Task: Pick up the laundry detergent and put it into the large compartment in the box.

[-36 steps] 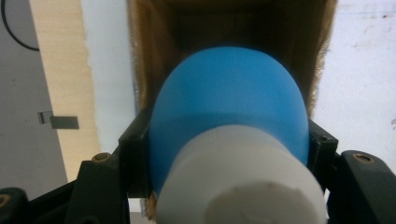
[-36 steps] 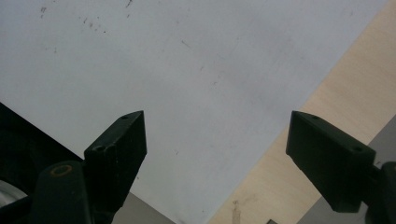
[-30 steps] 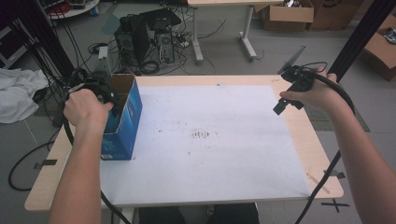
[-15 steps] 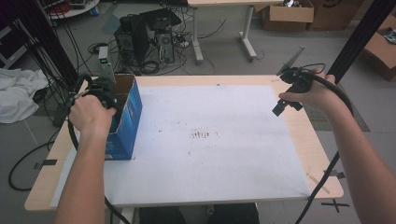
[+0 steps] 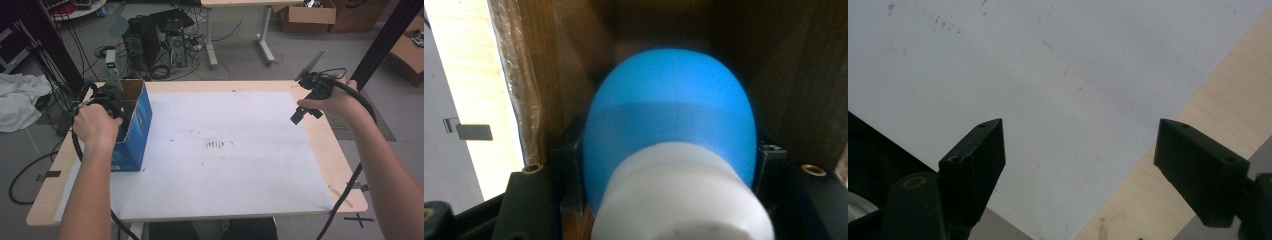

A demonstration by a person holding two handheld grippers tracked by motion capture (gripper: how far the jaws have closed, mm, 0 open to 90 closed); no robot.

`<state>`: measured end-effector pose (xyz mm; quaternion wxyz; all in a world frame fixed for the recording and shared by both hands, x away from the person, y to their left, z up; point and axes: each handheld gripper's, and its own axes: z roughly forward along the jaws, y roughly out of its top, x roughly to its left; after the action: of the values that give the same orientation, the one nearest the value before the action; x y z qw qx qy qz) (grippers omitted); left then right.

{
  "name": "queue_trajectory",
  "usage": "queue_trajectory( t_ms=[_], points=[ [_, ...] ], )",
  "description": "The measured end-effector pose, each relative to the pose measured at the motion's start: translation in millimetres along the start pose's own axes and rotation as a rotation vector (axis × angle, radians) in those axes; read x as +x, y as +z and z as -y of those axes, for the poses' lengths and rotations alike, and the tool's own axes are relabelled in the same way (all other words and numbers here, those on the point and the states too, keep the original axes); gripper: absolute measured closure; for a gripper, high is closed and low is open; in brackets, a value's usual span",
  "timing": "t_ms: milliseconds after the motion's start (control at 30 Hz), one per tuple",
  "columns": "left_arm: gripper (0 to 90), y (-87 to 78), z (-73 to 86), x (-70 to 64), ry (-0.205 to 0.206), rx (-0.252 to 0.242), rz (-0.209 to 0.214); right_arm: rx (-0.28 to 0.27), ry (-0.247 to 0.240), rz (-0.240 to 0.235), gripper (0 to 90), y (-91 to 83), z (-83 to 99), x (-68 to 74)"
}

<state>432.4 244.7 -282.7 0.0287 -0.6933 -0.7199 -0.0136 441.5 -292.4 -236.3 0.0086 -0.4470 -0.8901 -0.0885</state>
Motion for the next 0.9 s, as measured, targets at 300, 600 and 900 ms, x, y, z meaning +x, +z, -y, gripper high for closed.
queue_trajectory(
  t_ms=[300,600,900],
  points=[
    [37.4,-0.3,0.7,-0.4,-0.001,0.001,-0.004,-0.004,0.005,-0.003,20.5,-0.8,1.2,0.1],
    [32.7,-11.1,3.5,-0.8,0.001,-0.023,0.002,-0.004,0.000,-0.002,20.5,-0.4,2.7,-1.7],
    [23.3,-34.9,9.5,-2.8,0.008,-0.049,-0.026,-0.011,-0.001,-0.004,20.6,-2.3,3.4,-0.4]
  ],
)
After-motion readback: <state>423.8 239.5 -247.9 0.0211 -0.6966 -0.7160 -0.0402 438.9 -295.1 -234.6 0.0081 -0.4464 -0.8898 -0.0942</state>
